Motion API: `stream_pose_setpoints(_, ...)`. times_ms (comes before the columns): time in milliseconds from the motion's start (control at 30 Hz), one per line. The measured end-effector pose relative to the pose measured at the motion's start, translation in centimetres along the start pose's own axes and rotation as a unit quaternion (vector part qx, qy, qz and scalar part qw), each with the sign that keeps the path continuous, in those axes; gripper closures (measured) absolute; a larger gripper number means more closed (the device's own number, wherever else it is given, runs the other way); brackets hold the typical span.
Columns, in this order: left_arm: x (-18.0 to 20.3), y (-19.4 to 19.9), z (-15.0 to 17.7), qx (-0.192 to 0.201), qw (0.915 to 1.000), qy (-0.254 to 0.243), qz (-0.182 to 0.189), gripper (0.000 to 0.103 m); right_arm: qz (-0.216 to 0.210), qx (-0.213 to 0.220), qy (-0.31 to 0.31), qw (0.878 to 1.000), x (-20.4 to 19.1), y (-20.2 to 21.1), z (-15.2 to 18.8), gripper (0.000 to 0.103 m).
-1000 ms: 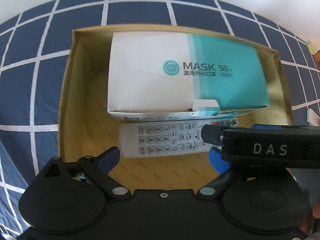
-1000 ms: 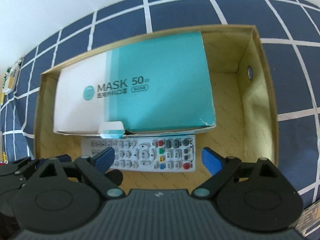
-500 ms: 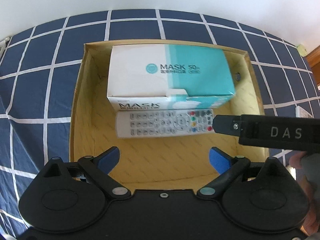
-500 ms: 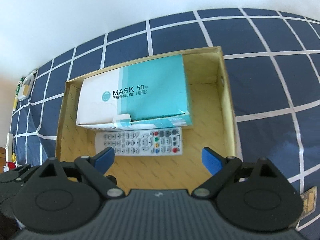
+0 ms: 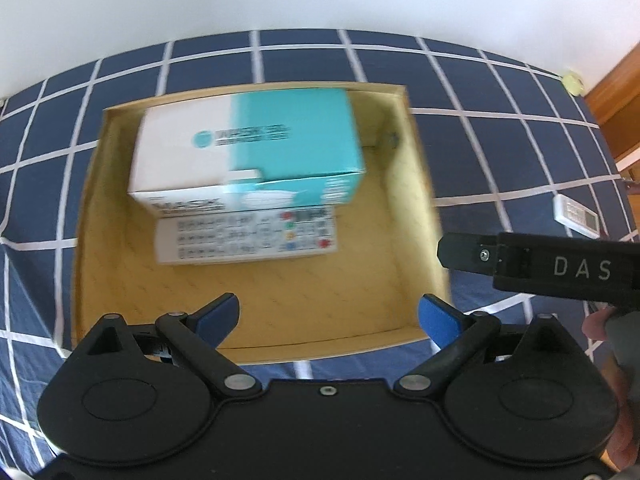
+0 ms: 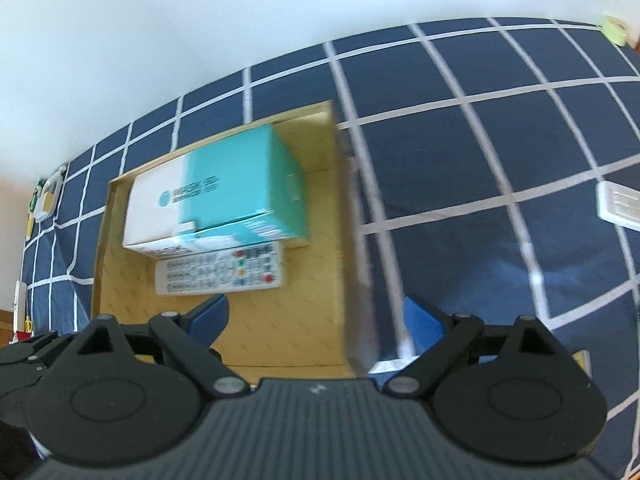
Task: Organize objects
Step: 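Move both grippers away from the box toward the white GREE remote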
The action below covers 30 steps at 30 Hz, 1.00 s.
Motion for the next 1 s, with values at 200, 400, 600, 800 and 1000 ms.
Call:
stream_pose_setpoints(200, 5.4, -0.7, 0.9, -0.002, 1.0, -0.006, 0.003, 0.006, 0.01, 0.007, -0.016, 1.0, 5.6, 2.2, 0.6, 0.009)
stream_pose_setpoints(400, 10.7, -1.9, 1.6, -0.006, 0.9999, -0.009, 0.006, 0.006, 0.019, 0.009, -0.033, 0.999, 11.7, 4.0, 1.3, 0.009)
stream_pose_setpoints(600, 15.9, -3.0, 2.2, -0.01, 0.9998, -0.016, 0.01, 0.006, 0.025, 0.009, -0.051, 0.998, 17.3, 5.4, 1.9, 0.009)
stream_pose_setpoints(800, 20.4, -4.4, 2.5, -0.011, 0.9997, -0.019, 0.012, 0.005, 0.031, 0.012, -0.064, 0.997, 22.4, 6.4, 2.3, 0.009)
stream_pose_setpoints(1000, 24.0, -5.8, 2.4, -0.014, 0.9997, -0.02, 0.009, 0.005, 0.035, 0.014, -0.082, 0.996, 27.0, 6.9, 2.7, 0.009)
Point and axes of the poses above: each gripper's, at about its wrist camera, not at the fingertips, and y roughly against the way its jaws point, x to its right, z to its underside, the point moved 4 cm from there along -y, roughly the way its jaws point, and after that the axes turned 10 degrees about y, right-handed, at the moved point
